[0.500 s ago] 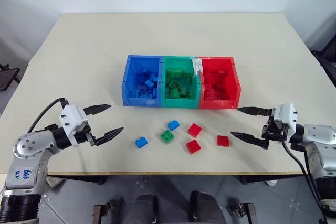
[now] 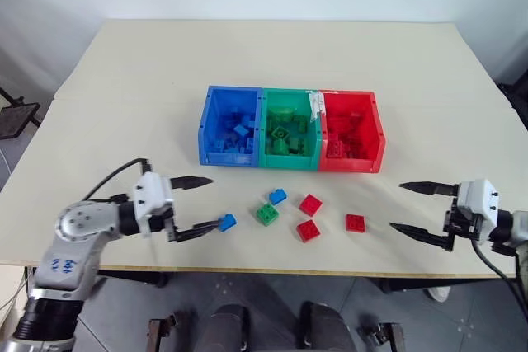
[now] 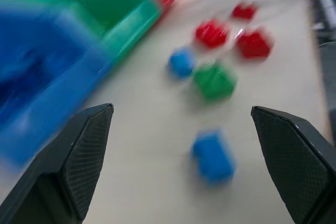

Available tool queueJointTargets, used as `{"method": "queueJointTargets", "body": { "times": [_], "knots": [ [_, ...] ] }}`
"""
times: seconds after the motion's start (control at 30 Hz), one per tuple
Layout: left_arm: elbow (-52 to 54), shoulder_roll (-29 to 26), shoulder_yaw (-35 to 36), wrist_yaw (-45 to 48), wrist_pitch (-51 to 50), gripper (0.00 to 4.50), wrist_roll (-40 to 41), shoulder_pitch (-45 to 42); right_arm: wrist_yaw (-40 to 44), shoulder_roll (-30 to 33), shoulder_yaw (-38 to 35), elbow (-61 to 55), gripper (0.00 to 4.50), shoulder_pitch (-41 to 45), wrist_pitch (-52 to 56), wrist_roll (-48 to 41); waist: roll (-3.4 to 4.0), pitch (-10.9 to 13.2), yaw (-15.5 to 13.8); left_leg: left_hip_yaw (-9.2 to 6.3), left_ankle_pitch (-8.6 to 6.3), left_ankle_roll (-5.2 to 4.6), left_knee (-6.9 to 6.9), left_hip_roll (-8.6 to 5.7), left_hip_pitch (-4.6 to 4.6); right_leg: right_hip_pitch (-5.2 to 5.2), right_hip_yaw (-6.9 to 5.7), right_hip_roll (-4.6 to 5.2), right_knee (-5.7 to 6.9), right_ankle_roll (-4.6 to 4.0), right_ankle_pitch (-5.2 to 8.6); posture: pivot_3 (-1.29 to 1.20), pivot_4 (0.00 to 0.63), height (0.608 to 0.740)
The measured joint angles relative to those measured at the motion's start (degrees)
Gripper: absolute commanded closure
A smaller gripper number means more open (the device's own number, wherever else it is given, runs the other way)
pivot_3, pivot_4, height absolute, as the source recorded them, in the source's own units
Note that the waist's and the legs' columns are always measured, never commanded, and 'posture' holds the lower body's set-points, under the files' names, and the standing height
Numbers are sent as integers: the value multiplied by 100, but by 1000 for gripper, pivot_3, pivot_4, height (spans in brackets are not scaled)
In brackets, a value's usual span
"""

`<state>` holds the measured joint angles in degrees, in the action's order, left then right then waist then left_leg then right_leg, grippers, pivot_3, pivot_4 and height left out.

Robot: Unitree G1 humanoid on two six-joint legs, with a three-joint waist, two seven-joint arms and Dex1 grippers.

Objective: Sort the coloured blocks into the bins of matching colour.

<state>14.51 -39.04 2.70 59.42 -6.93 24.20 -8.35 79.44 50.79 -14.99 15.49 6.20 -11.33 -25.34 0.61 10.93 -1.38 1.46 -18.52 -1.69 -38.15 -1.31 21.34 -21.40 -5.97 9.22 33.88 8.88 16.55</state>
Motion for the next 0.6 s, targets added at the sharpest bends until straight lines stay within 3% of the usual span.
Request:
{"method": "queueJointTargets", "body": {
  "times": [0.17, 0.47, 0.57, 0.6],
  "knots": [
    [366, 33, -181, -57, -231, 28, 37, 72, 299, 99, 540, -268, 0, 43, 341, 184, 1, 0, 85, 10, -3, 7, 4, 18, -7, -2, 2, -14, -1, -3, 2, 0, 150, 740],
    [386, -315, 563, 17, -166, 28, 60, 1181, -36, -120, 1781, -749, 0, 1031, 1076, 966, -2, 2, 39, 1, -7, 6, -6, 8, -1, -4, 2, -2, -2, -4, 2, 0, 150, 740],
    [514, -327, 667, 15, -168, 0, 93, 1353, -3, -121, 1996, -716, 553, 1193, 1051, 1170, -2, 2, -16, -4, -9, 3, -6, 5, 2, -4, 0, 0, -4, -4, 2, 0, 150, 740],
    [553, -327, 677, 14, -172, 0, 112, 1387, 12, -121, 2050, -674, 925, 1233, 1022, 1250, -2, 1, -16, -4, -11, 2, -6, 3, 2, -4, -1, 2, -3, -4, 2, 0, 150, 740]
  ]
}}
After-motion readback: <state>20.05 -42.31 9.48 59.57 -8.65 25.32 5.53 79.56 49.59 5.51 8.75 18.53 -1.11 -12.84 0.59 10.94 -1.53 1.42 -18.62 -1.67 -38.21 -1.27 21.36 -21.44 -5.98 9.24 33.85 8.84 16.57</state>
